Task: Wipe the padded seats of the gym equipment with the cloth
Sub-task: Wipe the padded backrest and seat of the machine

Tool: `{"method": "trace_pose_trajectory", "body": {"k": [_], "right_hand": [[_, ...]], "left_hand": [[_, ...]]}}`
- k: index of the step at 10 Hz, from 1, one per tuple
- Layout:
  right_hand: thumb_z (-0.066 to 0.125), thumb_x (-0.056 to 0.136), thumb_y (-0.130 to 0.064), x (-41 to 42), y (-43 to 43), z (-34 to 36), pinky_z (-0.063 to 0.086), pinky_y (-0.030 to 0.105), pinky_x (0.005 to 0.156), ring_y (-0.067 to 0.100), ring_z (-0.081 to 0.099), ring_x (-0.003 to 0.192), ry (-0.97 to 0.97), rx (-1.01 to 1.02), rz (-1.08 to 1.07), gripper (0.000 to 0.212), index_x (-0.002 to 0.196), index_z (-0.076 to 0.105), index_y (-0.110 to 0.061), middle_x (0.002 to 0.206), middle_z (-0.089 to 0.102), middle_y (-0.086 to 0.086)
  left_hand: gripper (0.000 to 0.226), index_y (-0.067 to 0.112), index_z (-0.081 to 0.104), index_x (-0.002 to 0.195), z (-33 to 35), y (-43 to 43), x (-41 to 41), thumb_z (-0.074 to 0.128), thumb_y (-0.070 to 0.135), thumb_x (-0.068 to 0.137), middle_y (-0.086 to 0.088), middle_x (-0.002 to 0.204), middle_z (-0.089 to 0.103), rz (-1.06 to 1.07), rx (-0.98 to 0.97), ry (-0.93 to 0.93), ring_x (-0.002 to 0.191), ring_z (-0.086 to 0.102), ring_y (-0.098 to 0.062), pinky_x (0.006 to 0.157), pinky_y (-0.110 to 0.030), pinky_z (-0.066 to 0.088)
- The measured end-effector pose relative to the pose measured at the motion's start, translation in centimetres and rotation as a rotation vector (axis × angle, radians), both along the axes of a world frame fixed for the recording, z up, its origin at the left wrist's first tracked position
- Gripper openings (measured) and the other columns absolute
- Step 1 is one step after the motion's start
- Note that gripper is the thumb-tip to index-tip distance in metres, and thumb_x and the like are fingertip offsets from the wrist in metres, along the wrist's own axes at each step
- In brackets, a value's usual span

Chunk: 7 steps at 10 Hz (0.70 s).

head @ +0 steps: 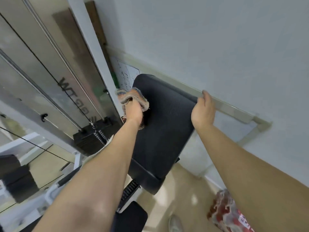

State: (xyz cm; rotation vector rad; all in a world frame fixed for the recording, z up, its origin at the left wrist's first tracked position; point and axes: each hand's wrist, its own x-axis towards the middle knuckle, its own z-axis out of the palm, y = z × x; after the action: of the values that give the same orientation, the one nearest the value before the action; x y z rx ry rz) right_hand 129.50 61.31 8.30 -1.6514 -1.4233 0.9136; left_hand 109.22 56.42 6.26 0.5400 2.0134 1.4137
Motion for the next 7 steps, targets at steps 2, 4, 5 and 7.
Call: {"method": "trace_pose_trajectory", "body": {"k": [2, 4, 5, 7], "right_hand": [[0.038, 0.091, -0.025, -0.5, 1.7, -1.6, 0.040, 0.028, 0.105, 0.014, 0.055, 0.122, 0.281, -0.046, 0.014, 0.045, 0.126, 0.066, -0.022, 0.130, 0.063, -0.004], [0.034, 0.078, -0.033, -0.3, 1.4, -1.4, 0.038, 0.024, 0.093, 0.009, 0.053, 0.112, 0.329, -0.038, 0.008, 0.053, 0.118, 0.068, -0.023, 0.125, 0.063, -0.004], [0.035, 0.077, -0.032, -0.5, 1.4, -1.2, 0.037, 0.023, 0.094, 0.011, 0.052, 0.115, 0.350, -0.055, -0.005, 0.054, 0.120, 0.067, -0.020, 0.126, 0.063, -0.002], [0.035, 0.076, -0.031, -1.2, 1.3, -0.7, 0.041, 0.024, 0.089, 0.011, 0.058, 0.107, 0.351, -0.046, -0.054, 0.048, 0.107, 0.070, -0.025, 0.114, 0.067, -0.006]], "left_hand": [[0.065, -0.005, 0.026, 0.153, -1.6, 4.9, 4.2, 0.030, 0.033, 0.102, -0.029, 0.162, 0.017, -0.053, -0.280, 0.455, 0.152, 0.012, -0.041, 0.125, -0.047, 0.002], [0.073, 0.005, 0.051, 0.141, -6.3, -0.6, 11.4, 0.010, 0.040, 0.091, -0.017, 0.150, 0.047, -0.508, -0.179, 0.911, 0.145, 0.030, -0.043, 0.115, -0.040, -0.031], [0.074, 0.009, 0.041, 0.150, -6.6, -1.0, 10.5, 0.017, 0.046, 0.091, -0.017, 0.160, 0.032, -0.631, -0.202, 0.943, 0.150, 0.018, -0.044, 0.119, -0.043, -0.026], [0.067, 0.002, 0.035, 0.152, 1.2, 5.9, 5.9, 0.035, 0.033, 0.093, -0.022, 0.163, 0.020, -0.280, -0.035, 0.862, 0.154, 0.006, -0.037, 0.125, -0.053, 0.002]]}}
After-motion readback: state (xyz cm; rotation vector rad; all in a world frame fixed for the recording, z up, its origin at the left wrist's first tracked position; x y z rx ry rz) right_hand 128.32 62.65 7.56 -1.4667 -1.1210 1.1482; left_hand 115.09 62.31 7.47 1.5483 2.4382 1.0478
